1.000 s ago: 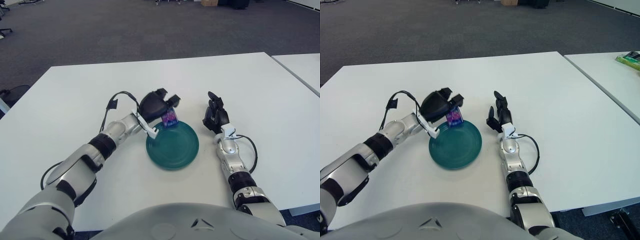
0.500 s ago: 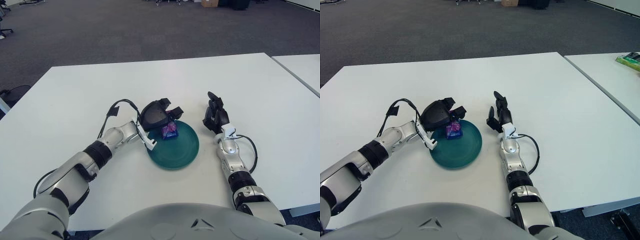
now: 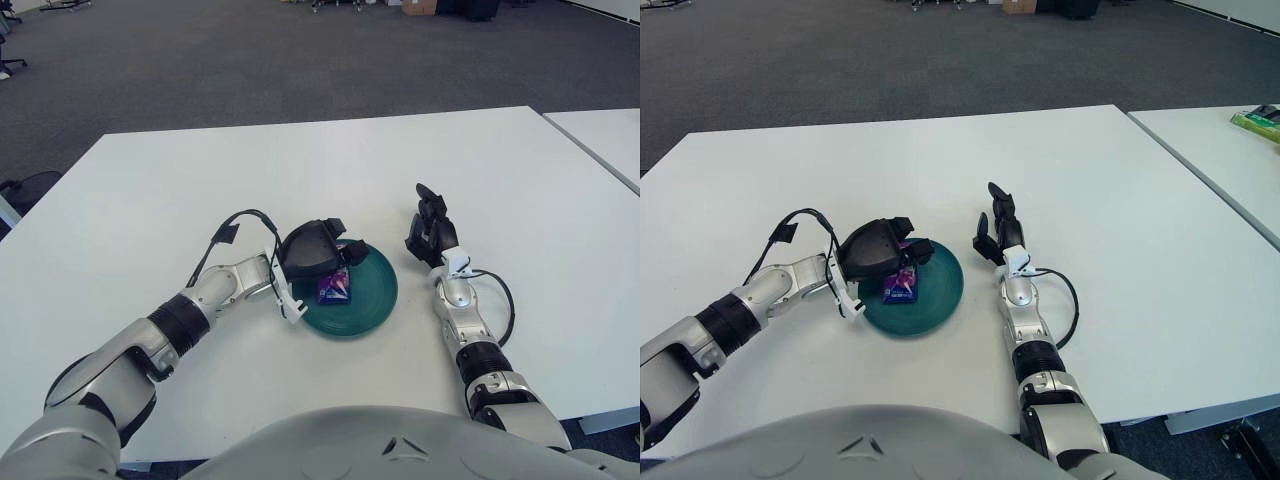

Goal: Put the gum into the plate.

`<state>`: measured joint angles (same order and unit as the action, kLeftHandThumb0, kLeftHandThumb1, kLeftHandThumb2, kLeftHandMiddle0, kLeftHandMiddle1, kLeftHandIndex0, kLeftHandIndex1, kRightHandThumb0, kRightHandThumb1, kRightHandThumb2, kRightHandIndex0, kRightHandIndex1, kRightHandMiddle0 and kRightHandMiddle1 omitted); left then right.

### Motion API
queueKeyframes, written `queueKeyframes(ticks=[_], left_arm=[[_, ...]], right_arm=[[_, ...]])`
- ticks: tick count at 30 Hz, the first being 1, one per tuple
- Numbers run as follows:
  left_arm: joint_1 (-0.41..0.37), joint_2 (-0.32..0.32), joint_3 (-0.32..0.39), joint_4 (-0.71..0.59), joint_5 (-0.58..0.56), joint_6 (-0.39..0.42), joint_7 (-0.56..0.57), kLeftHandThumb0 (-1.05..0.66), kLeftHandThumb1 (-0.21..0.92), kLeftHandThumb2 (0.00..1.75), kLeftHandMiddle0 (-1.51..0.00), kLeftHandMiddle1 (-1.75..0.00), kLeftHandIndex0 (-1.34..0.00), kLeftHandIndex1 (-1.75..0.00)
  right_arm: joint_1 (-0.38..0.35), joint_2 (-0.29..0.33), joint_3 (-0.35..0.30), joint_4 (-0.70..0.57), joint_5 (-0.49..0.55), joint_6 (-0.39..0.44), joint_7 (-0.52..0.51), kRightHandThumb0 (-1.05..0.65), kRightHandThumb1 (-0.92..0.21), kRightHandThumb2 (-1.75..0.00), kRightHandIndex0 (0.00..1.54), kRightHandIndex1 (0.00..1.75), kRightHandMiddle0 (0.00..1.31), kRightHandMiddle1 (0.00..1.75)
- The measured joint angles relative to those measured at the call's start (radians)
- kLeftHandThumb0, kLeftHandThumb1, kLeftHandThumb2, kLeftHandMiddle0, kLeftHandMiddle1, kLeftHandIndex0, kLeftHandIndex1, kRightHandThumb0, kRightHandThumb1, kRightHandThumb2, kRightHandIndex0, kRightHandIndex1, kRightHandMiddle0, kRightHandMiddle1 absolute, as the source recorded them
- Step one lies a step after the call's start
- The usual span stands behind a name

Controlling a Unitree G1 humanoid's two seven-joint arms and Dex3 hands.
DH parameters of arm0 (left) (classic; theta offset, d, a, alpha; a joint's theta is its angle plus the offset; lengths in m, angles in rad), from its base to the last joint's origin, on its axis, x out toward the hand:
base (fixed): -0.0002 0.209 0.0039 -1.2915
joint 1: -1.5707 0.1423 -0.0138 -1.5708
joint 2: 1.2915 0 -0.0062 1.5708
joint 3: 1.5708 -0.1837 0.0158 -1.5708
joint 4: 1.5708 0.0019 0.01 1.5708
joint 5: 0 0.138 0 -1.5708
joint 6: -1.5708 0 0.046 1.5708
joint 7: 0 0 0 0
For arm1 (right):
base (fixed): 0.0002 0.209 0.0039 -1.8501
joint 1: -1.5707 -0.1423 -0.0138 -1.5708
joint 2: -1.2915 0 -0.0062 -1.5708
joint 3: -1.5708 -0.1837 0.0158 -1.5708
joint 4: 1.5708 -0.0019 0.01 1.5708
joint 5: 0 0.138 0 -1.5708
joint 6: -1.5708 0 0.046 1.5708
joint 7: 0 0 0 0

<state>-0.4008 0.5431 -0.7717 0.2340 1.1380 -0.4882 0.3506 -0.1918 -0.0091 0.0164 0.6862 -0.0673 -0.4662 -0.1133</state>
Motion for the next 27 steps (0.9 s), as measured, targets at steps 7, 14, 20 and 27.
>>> queueKeyframes(ticks=[7, 14, 20, 27], left_arm=[[0.020, 0.010, 0.028, -0.051, -0.031, -0.019, -0.094, -0.01, 0.01, 1.56, -0.83, -1.75, -0.79, -1.43], [0.045, 0.005, 0.067, -0.074, -0.069, -0.041, -0.102, -0.01, 0.36, 1.22, -0.55, -1.75, -0.49, -1.58], [0.072, 0.002, 0.106, -0.089, -0.114, -0.082, -0.093, -0.44, 0.82, 0.64, -0.43, -1.36, -0.25, -1.59], [0.088, -0.006, 0.142, -0.095, -0.143, -0.125, -0.079, -0.79, 0.91, 0.62, -0.43, -0.91, -0.14, -1.35]], right_arm=[[0.000, -0.001, 0.006, -0.004, -0.006, 0.006, -0.004, -0.69, -0.92, -0.98, 0.10, 0.00, 0.00, 0.41], [0.001, -0.003, 0.009, -0.007, -0.026, 0.012, -0.019, -0.70, -0.92, -0.98, 0.11, 0.00, 0.00, 0.42], [0.000, -0.011, 0.023, -0.006, -0.057, 0.019, -0.049, -0.72, -0.92, -0.97, 0.14, 0.01, 0.00, 0.45], [-0.008, -0.026, 0.054, 0.007, -0.111, 0.024, -0.099, -0.75, -0.92, -0.95, 0.17, 0.02, 0.00, 0.50]])
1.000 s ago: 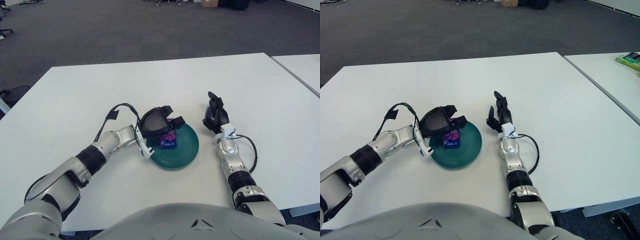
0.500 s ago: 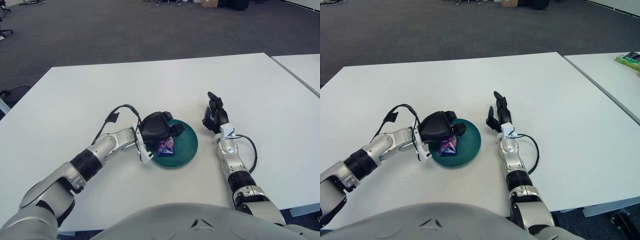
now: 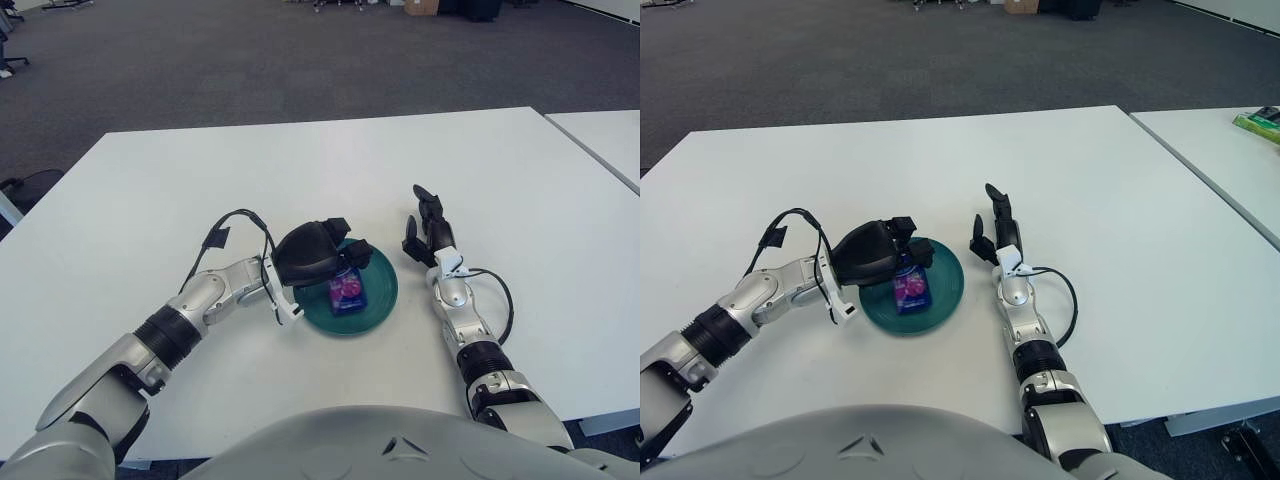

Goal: Put the gum into the plate.

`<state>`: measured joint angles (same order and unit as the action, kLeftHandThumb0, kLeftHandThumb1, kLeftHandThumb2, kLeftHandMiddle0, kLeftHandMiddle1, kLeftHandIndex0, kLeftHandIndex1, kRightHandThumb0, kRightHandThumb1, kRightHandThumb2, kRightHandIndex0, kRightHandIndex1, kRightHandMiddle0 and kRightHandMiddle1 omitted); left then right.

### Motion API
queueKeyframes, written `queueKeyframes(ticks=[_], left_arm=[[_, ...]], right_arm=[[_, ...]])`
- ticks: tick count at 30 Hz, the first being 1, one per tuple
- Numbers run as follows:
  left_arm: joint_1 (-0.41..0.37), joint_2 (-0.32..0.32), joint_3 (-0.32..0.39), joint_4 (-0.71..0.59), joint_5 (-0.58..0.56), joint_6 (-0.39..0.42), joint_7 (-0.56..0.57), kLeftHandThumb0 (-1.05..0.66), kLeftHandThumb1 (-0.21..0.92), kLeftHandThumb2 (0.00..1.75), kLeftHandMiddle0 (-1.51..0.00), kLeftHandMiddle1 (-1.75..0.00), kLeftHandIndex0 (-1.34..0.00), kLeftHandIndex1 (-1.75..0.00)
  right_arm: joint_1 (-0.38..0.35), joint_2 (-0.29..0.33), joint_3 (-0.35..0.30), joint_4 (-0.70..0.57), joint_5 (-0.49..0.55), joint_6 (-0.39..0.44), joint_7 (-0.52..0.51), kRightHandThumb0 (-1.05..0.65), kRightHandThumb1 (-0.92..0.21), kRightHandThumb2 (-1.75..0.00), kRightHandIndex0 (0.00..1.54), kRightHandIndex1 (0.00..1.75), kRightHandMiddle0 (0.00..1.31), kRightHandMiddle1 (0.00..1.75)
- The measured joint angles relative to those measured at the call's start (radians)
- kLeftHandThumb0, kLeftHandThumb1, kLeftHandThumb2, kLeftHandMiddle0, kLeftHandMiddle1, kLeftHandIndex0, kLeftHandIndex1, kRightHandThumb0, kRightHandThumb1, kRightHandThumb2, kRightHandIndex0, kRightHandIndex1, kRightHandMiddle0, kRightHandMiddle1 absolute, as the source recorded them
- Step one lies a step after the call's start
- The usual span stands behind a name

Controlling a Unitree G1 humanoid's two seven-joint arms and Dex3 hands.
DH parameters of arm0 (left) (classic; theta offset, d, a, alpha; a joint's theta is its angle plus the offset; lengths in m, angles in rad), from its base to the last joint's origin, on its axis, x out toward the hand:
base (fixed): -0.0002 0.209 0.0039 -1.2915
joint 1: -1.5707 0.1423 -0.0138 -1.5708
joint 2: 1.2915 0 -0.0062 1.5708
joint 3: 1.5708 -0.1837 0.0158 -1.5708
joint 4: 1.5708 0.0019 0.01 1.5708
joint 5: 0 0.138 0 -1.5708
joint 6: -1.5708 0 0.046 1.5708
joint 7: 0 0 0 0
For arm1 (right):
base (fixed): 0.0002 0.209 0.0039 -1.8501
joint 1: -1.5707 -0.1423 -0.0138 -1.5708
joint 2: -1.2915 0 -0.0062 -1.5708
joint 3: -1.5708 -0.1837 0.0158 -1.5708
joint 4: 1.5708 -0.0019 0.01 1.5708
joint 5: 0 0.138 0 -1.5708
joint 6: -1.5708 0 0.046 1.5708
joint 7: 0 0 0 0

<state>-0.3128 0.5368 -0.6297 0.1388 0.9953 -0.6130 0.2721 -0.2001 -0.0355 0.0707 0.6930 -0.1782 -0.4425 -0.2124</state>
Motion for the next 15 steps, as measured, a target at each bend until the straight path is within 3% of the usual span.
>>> queueKeyframes(ticks=[15], left_arm=[[0.003, -0.040, 0.052, 0.048, -0.044, -0.033, 0.020, -0.87, 0.92, 0.74, -0.38, -0.18, 0.00, -0.86]], right_arm=[[-0.027, -0.020, 0.041, 0.040, -0.045, -0.049, -0.038, -0.83, -0.92, -0.97, 0.20, 0.01, 0.00, 0.42]])
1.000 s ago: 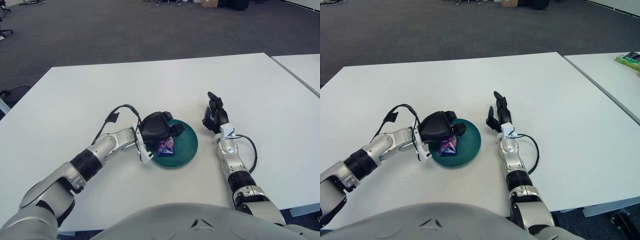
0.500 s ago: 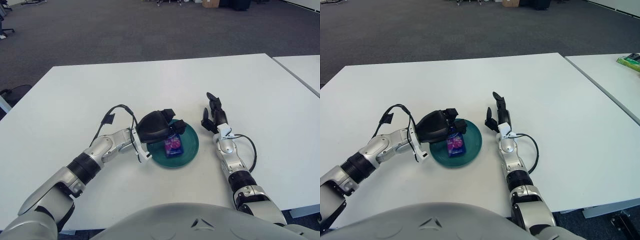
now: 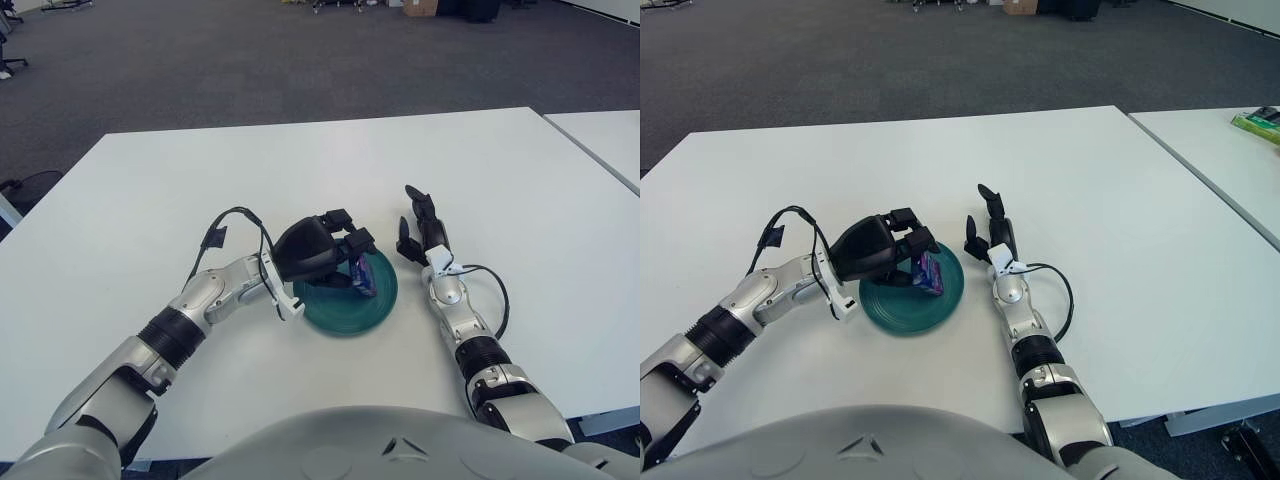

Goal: Put the gum into the plate.

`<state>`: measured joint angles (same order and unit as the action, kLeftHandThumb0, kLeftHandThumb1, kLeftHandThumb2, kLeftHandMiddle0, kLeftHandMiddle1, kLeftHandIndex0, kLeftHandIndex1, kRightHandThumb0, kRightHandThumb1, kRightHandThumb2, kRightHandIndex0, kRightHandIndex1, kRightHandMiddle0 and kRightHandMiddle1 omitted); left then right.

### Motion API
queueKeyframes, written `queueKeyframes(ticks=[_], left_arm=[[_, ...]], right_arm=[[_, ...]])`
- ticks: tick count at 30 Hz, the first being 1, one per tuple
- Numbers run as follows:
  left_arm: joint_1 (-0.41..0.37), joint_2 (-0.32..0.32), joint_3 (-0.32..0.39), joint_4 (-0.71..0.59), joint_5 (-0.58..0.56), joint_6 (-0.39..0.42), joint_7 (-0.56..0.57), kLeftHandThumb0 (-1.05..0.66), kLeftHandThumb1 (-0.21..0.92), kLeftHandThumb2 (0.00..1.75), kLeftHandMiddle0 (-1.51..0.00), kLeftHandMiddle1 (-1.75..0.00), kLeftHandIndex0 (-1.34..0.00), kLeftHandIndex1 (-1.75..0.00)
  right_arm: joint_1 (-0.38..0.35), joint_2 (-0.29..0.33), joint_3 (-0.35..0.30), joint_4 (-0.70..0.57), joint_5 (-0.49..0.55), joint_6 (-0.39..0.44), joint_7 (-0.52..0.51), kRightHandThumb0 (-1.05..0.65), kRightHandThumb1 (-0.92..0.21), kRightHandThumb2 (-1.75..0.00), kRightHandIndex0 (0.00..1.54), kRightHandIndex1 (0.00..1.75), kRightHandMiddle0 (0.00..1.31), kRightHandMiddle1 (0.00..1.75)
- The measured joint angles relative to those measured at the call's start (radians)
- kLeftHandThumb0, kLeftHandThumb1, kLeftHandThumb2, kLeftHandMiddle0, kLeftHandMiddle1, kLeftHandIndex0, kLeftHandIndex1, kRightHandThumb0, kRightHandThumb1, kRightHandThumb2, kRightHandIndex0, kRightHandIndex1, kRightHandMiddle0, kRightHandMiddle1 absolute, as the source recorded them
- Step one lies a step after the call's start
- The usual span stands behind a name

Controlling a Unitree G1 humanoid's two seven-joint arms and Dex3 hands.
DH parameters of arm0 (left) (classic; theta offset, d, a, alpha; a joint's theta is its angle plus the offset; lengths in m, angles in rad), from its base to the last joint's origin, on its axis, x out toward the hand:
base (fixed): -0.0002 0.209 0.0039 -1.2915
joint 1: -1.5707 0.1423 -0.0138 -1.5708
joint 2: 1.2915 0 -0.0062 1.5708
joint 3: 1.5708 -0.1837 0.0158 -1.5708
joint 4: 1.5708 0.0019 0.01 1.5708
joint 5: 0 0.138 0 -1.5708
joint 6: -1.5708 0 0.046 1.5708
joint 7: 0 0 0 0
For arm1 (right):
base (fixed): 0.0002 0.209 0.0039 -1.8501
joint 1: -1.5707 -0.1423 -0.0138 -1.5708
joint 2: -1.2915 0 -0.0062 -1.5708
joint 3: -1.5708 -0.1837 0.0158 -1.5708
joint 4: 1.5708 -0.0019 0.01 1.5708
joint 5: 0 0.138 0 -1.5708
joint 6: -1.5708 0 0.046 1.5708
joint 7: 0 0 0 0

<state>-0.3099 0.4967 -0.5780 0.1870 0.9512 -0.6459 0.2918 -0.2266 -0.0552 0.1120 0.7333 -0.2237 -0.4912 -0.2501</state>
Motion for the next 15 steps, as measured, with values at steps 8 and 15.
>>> queueKeyframes(ticks=[8, 15], left_arm=[[-0.018, -0.016, 0.050, 0.073, -0.019, -0.050, 0.083, -0.92, 0.92, 0.70, -0.31, -0.05, 0.00, -0.68], [-0.028, -0.058, 0.104, 0.131, -0.156, -0.088, 0.079, -0.97, 0.92, 0.63, -0.22, 0.00, 0.00, -0.56]], right_arm=[[0.000, -0.007, 0.012, -0.003, -0.008, 0.016, 0.009, -0.83, -0.92, -0.99, 0.17, 0.00, 0.00, 0.34], [0.011, 0.009, -0.006, -0.032, 0.020, 0.062, 0.045, -0.78, -0.92, -0.99, 0.13, 0.00, 0.00, 0.32]])
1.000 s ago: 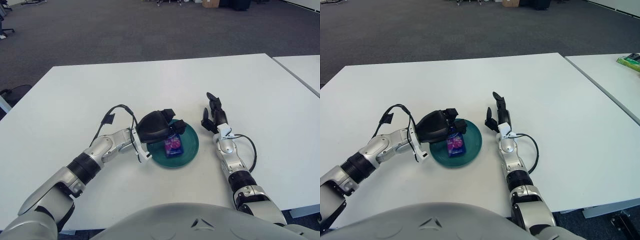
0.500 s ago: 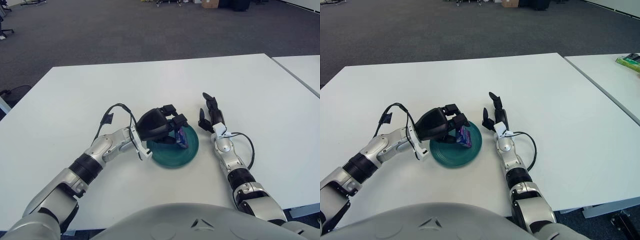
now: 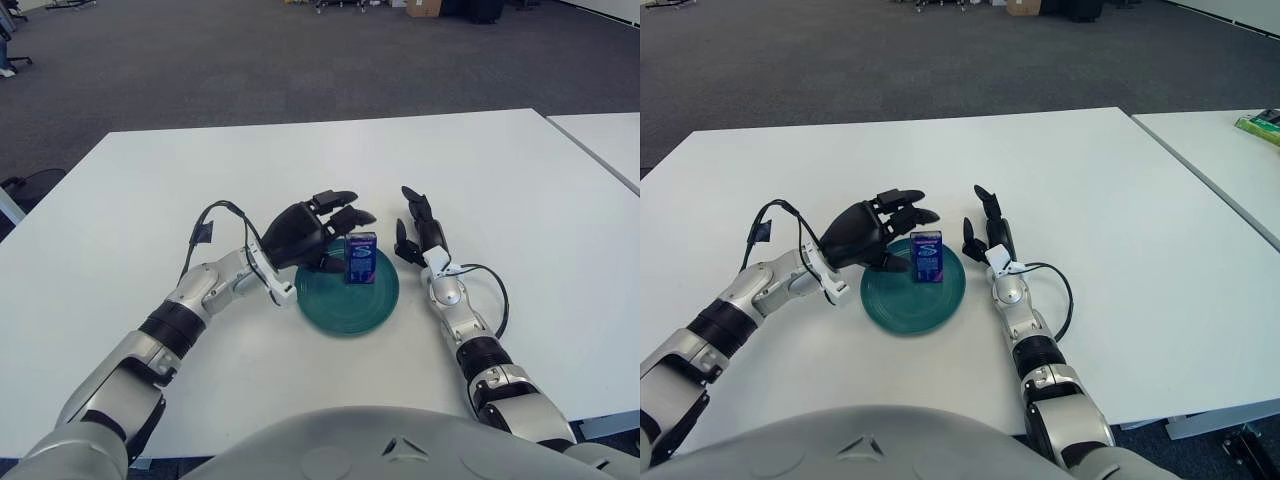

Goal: Put the gum into the plate.

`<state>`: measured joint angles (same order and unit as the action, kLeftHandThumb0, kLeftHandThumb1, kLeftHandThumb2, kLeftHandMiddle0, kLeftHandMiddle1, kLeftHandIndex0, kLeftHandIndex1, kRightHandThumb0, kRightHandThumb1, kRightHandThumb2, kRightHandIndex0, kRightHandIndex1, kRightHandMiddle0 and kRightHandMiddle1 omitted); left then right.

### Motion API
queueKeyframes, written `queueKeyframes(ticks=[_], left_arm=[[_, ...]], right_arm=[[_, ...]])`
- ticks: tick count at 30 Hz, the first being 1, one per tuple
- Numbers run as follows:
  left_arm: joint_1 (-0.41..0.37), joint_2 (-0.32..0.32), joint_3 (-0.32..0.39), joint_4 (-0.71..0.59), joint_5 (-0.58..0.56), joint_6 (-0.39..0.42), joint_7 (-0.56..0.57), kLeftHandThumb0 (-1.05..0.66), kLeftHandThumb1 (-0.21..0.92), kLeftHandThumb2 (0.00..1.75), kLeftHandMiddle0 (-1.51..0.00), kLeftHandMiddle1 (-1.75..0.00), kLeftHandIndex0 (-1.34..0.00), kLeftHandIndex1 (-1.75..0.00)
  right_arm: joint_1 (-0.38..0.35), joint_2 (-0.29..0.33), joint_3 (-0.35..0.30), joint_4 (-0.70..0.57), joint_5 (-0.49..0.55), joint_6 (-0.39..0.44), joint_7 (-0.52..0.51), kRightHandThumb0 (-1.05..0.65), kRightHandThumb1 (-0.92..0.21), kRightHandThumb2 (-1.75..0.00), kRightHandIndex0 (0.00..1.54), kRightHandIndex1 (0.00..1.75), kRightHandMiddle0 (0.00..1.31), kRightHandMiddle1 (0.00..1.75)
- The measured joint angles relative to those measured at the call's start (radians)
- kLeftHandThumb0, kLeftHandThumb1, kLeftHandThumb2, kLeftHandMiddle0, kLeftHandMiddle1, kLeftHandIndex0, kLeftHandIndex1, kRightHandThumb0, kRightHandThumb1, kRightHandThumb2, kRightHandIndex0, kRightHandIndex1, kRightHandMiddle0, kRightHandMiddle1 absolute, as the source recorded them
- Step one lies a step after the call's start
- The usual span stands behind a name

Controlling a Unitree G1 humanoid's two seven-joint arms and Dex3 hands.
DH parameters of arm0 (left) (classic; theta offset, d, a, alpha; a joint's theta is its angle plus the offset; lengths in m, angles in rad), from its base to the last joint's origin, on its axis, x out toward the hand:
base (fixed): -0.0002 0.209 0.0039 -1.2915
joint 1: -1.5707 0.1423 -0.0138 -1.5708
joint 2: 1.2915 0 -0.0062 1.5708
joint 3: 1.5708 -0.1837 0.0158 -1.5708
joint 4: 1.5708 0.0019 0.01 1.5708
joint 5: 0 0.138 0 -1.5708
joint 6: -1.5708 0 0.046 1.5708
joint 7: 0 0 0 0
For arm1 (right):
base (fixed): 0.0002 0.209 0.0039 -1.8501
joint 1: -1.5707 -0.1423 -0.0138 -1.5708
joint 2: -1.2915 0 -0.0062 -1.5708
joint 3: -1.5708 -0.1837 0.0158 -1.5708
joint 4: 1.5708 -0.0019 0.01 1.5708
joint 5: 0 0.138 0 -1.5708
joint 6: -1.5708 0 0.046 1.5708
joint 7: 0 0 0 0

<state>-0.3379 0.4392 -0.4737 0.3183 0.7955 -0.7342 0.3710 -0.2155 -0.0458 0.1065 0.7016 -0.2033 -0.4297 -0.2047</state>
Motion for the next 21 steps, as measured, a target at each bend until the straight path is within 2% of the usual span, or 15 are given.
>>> queueKeyframes(ticks=[14, 21], left_arm=[[0.040, -0.016, 0.109, 0.006, -0.253, 0.015, -0.170, -1.03, 0.92, 0.56, -0.10, 0.00, 0.00, -0.29], [0.081, -0.064, 0.138, 0.018, -0.444, 0.016, -0.291, -1.05, 0.92, 0.69, -0.09, 0.00, 0.00, -0.20]], right_arm=[[0.005, 0.026, -0.042, -0.010, 0.038, 0.016, 0.018, -0.70, -0.92, -0.98, 0.09, 0.00, 0.00, 0.38], [0.005, 0.028, -0.049, -0.010, 0.054, 0.016, 0.035, -0.68, -0.92, -0.99, 0.09, 0.00, 0.00, 0.40]])
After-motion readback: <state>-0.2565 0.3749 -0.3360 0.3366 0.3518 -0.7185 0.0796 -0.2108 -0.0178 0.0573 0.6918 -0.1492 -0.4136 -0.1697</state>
